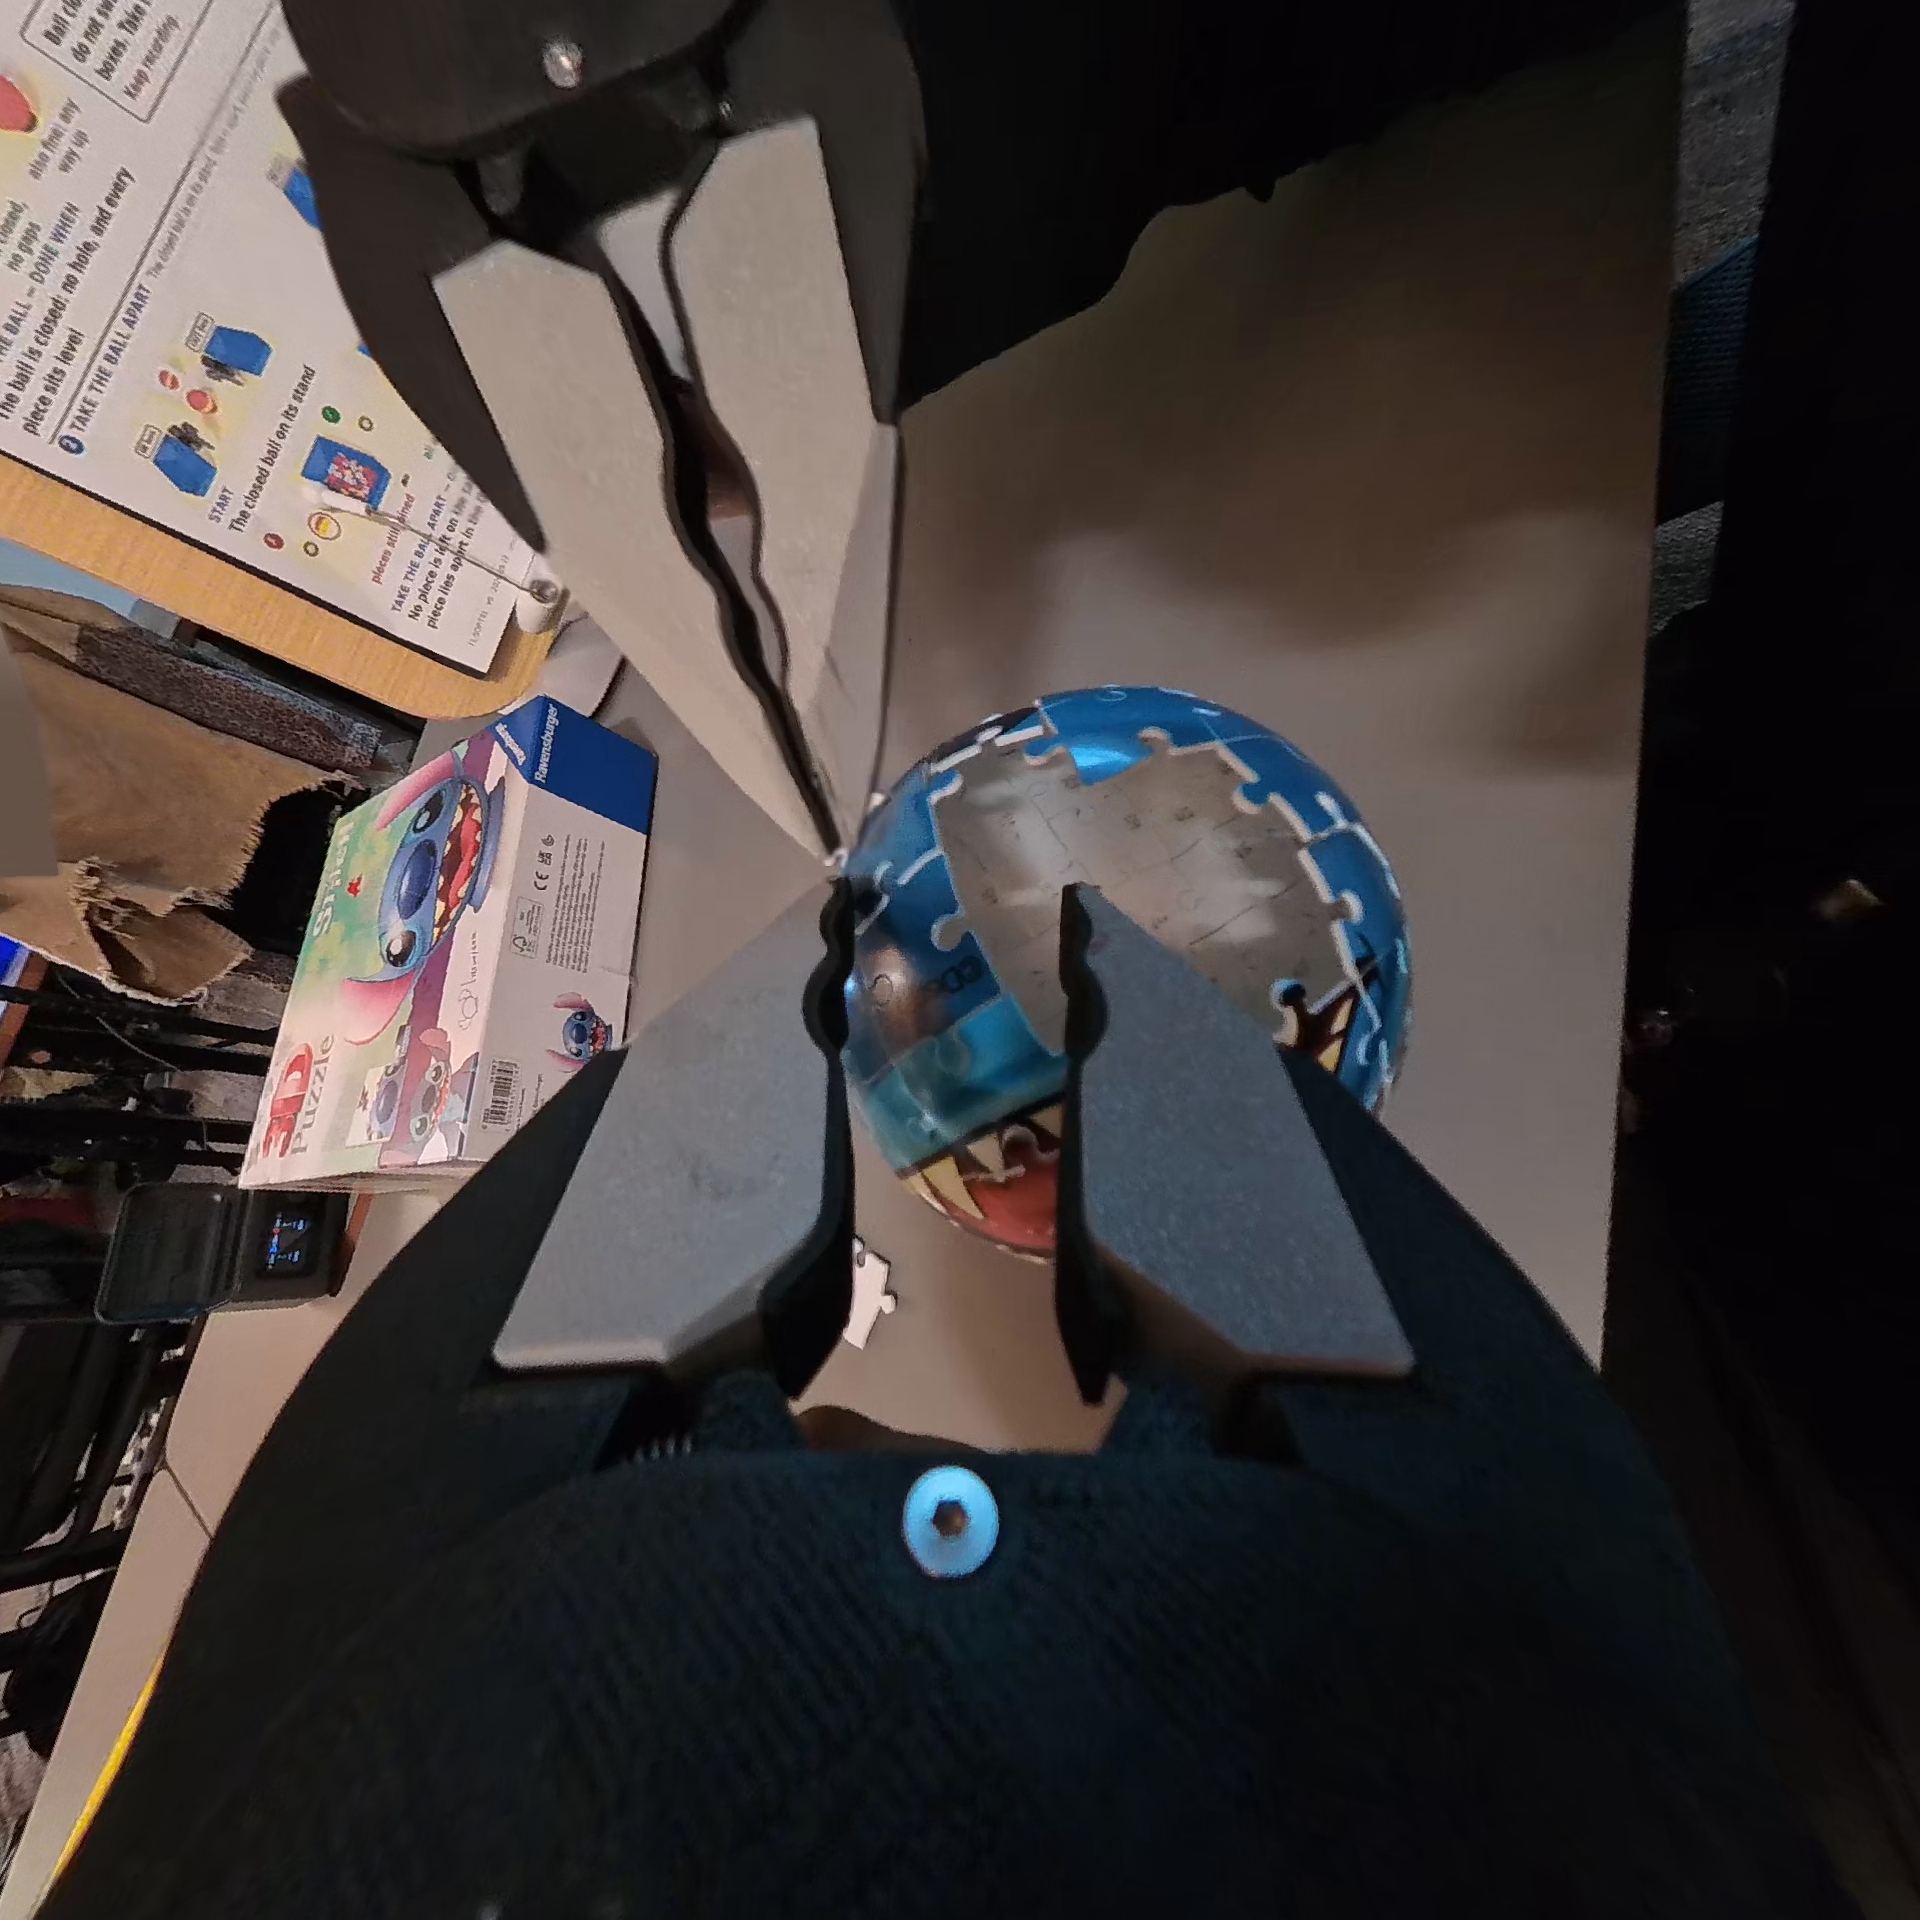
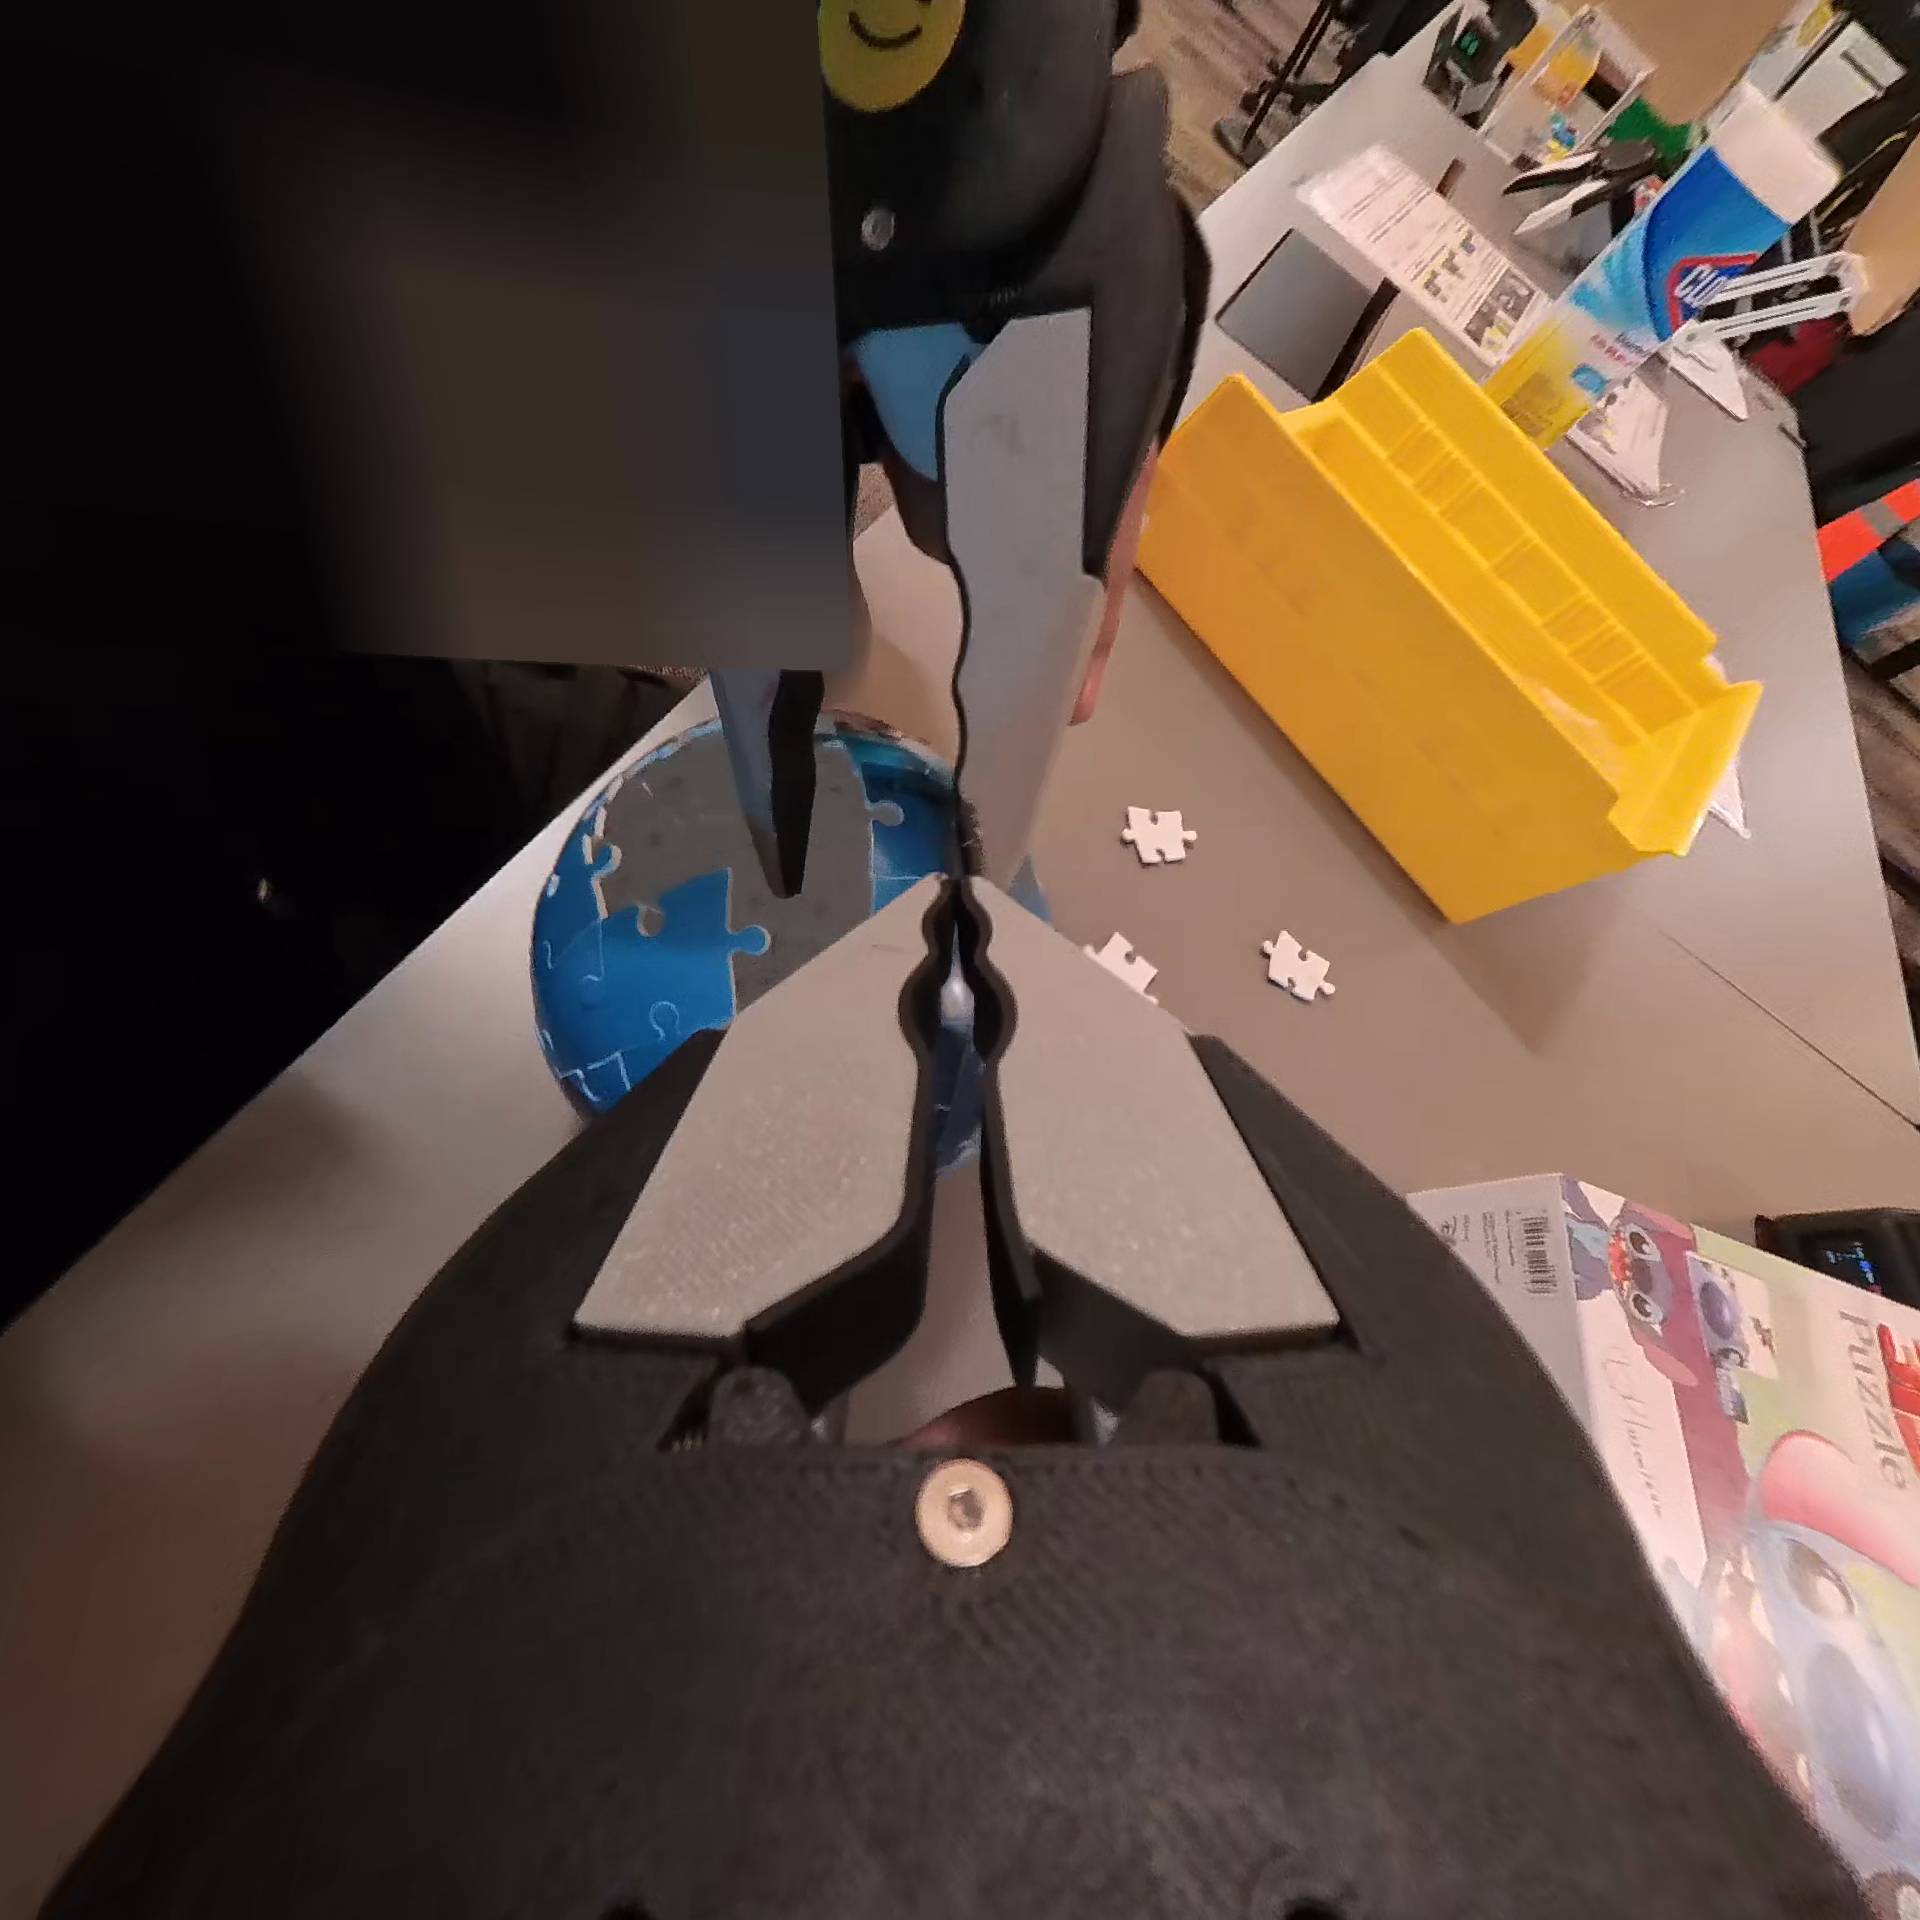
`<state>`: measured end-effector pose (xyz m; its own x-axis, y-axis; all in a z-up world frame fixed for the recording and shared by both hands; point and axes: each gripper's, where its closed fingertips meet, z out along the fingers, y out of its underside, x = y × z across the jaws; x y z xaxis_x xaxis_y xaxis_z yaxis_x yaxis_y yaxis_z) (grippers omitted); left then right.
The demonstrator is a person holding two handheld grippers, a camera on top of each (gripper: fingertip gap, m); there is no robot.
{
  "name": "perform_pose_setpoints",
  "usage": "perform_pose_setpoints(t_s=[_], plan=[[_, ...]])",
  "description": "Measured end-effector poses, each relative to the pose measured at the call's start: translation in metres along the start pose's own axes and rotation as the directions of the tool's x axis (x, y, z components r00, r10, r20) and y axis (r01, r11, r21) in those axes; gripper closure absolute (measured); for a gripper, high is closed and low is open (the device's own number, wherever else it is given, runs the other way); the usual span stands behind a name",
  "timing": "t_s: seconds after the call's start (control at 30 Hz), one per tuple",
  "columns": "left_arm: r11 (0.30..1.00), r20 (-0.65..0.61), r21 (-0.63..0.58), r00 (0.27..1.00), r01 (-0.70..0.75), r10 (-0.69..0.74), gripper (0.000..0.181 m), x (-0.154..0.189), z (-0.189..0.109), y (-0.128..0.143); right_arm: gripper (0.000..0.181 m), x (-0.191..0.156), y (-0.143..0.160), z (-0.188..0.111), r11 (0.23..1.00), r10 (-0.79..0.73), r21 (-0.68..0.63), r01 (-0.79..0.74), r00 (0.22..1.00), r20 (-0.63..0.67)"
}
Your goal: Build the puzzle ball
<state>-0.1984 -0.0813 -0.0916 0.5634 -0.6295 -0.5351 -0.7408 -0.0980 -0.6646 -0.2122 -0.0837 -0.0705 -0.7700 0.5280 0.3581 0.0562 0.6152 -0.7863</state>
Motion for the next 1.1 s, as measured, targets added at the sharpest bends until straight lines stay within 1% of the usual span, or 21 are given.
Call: perform_pose_setpoints(t_s=[0.07,0.13,0.23,0.37,0.4,0.43,0.57,0.7,0.87,0.97,1.1], plan=[[1.0,0.003,-0.002,1.0,-0.001,0.001,0.144,0.0,0.0,0.0,0.181,0.005,-0.005,-0.007,0.999,0.026,0.03,-0.026,1.0,-0.015],[1.0,0.007,-0.003,1.0,-0.004,0.004,0.144,0.0,0.0,0.0,0.181,0.007,-0.005,-0.012,0.999,0.035,0.03,-0.035,0.999,-0.026],[1.0,0.014,-0.002,1.0,0.002,-0.002,0.144,-0.001,0.0,0.0,0.181,-0.004,-0.003,-0.011,1.0,-0.016,0.001,0.016,0.998,-0.053],[1.0,0.019,-0.004,1.0,0.003,-0.003,0.144,-0.001,0.0,0.001,0.181,-0.006,-0.001,-0.009,0.997,-0.063,-0.06,0.053,0.983,-0.174],[1.0,0.021,-0.004,1.0,0.001,-0.001,0.144,-0.001,0.0,0.001,0.165,-0.006,-0.001,-0.008,0.996,-0.06,-0.074,0.046,0.978,-0.199],[1.0,0.021,-0.004,1.0,0.0,0.0,0.144,-0.001,0.0,0.001,0.161,-0.007,0.001,-0.007,0.994,-0.062,-0.096,0.042,0.975,-0.212],[1.0,0.026,0.003,1.0,0.0,0.0,0.144,0.0,-0.002,0.0,0.164,-0.008,0.006,-0.005,0.986,-0.085,-0.162,0.043,0.961,-0.262],[1.0,0.031,0.003,0.999,0.011,-0.011,0.143,0.001,-0.003,0.001,0.165,-0.01,0.0,-0.002,0.98,-0.108,-0.19,0.051,0.946,-0.304],[1.0,0.03,0.0,0.999,0.021,-0.021,0.139,0.004,-0.004,0.002,0.165,-0.006,0.006,0.003,0.951,-0.209,-0.292,0.104,0.912,-0.352],[0.999,0.025,0.007,0.999,0.034,-0.034,0.139,0.004,-0.005,0.002,0.168,-0.007,0.006,0.007,0.939,-0.239,-0.32,0.123,0.904,-0.354],[0.999,0.018,0.021,0.999,0.04,-0.041,0.138,0.007,-0.007,0.001,0.166,-0.005,0.007,0.01,0.918,-0.282,-0.37,0.143,0.892,-0.353]])
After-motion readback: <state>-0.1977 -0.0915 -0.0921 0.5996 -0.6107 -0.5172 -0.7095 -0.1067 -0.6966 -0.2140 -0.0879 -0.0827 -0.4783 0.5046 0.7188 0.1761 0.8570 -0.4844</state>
